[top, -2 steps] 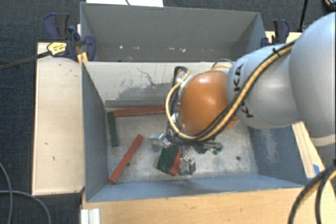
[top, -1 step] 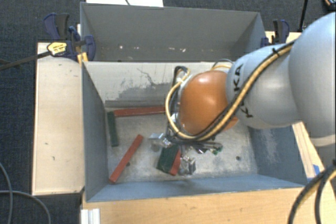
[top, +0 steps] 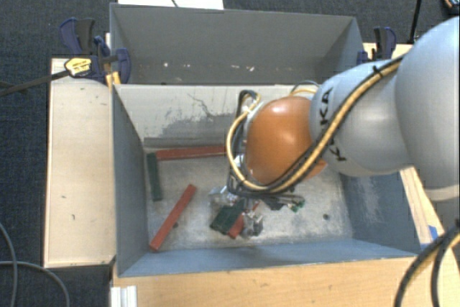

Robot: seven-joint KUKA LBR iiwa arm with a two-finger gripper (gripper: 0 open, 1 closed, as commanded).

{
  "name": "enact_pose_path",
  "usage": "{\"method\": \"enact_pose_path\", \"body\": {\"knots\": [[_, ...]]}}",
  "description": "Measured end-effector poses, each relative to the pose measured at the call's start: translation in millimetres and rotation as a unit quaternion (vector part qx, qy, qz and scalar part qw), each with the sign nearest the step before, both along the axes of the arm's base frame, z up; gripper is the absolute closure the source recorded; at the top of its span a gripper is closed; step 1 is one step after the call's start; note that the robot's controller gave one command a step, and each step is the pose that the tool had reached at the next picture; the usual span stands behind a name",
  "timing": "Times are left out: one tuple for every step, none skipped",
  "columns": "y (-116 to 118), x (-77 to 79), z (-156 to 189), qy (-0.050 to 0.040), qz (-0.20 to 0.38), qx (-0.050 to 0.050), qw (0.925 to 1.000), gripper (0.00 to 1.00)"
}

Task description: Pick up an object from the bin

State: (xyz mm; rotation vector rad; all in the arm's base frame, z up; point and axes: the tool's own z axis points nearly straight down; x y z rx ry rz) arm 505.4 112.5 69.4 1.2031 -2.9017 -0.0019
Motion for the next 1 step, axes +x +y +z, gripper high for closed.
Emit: {"method": "enact_pose_path", "body": {"knots": [[0.5, 1.4, 57.8, -0.0039, -0.004, 0.001, 1.0000, 1.00]]}}
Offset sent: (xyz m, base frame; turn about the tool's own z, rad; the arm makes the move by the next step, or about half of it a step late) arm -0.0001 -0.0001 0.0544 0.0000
